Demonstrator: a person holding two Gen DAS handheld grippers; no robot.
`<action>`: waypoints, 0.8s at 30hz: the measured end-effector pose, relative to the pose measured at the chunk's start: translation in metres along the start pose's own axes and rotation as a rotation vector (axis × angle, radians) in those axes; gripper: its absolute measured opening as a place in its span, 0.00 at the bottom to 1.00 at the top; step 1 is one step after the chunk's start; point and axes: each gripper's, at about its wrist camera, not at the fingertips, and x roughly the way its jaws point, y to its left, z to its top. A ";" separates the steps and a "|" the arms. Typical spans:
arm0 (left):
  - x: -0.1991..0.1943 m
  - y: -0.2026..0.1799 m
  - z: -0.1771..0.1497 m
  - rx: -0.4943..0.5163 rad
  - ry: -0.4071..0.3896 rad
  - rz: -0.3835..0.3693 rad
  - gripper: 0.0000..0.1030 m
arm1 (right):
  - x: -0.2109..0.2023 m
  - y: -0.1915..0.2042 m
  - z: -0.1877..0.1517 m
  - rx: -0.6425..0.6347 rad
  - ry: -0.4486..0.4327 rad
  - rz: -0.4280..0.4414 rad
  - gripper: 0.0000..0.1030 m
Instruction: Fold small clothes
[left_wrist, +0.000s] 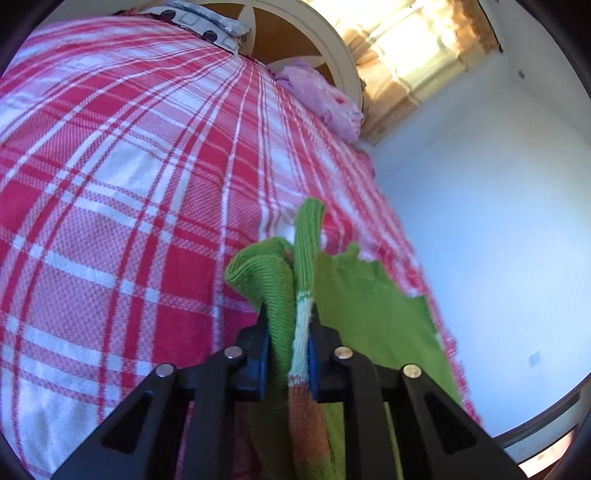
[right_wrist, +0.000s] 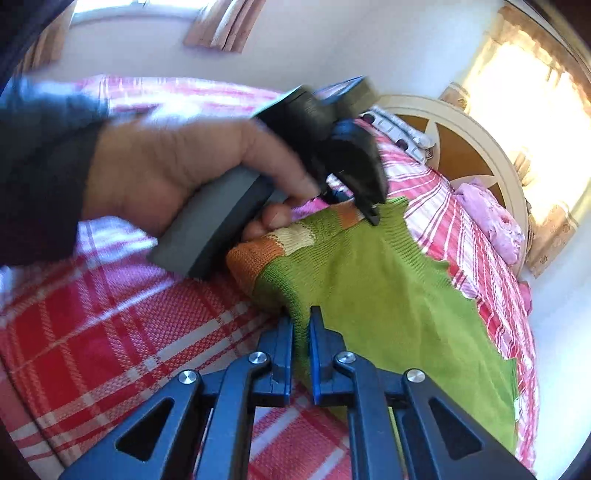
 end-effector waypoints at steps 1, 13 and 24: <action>-0.002 -0.001 0.000 -0.010 -0.007 -0.019 0.16 | -0.004 -0.005 0.000 0.020 -0.011 0.010 0.06; -0.003 -0.062 0.012 -0.015 -0.089 -0.173 0.16 | -0.050 -0.086 -0.027 0.292 -0.114 0.039 0.06; 0.030 -0.138 0.023 0.077 -0.075 -0.194 0.16 | -0.083 -0.143 -0.064 0.454 -0.169 0.027 0.05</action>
